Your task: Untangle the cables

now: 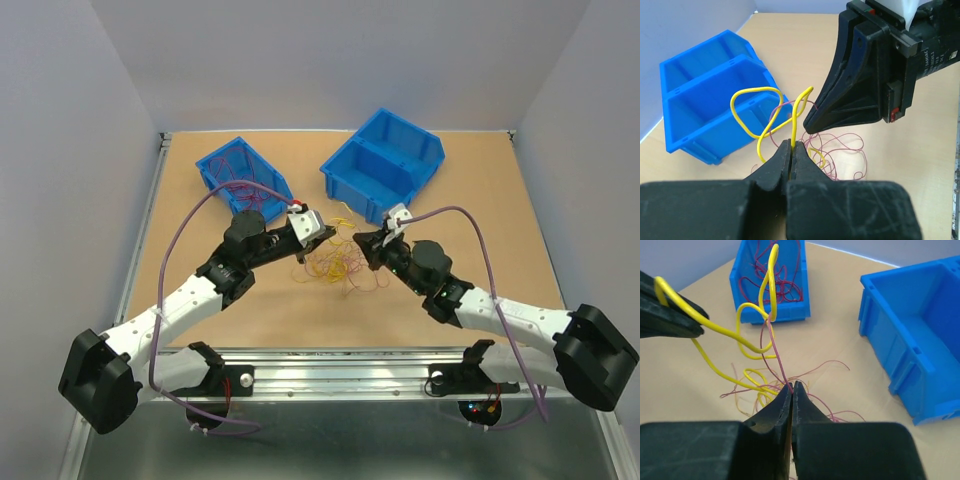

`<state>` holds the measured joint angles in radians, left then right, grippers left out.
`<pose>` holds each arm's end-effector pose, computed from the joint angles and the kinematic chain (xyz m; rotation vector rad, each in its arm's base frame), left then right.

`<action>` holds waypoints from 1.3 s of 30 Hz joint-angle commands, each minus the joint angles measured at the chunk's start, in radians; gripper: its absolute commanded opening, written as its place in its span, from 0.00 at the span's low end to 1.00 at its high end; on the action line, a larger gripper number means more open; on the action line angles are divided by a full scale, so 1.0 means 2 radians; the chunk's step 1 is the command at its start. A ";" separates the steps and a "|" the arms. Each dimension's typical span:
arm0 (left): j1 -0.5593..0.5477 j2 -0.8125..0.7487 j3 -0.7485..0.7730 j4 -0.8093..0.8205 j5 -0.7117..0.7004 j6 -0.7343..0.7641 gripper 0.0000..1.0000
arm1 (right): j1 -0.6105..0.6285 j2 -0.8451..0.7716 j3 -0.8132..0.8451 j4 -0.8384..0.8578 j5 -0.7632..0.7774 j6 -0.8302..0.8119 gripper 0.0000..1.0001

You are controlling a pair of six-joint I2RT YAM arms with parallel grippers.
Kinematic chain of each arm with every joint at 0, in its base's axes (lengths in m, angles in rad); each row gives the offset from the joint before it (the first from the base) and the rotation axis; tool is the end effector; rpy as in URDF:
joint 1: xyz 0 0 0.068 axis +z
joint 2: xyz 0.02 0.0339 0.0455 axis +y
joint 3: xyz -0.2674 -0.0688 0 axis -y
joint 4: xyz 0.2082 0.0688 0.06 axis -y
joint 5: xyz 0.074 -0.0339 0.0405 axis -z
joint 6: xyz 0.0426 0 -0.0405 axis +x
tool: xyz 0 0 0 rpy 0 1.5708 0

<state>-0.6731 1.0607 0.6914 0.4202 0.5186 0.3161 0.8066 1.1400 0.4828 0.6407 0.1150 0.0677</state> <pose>0.1558 -0.1512 0.3333 1.0862 1.1273 -0.6753 0.1600 0.1599 0.2749 -0.4982 1.5399 0.5886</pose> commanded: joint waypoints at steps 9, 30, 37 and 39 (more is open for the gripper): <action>0.138 -0.056 0.006 0.072 -0.218 -0.114 0.00 | 0.002 -0.176 -0.064 0.003 0.329 0.080 0.01; 0.195 -0.047 -0.009 0.098 -0.090 -0.139 0.00 | 0.002 -0.359 -0.046 -0.083 0.354 0.018 0.01; 0.193 -0.023 -0.008 0.104 -0.004 -0.134 0.00 | 0.002 -0.239 0.054 -0.047 0.312 -0.050 0.01; 0.193 -0.016 -0.009 0.104 -0.011 -0.131 0.00 | 0.002 -0.213 0.098 -0.044 0.295 -0.067 0.01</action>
<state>-0.2863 1.0149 0.6788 0.5579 0.4450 0.0383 0.8066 0.6308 0.4904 0.4786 0.7753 0.0433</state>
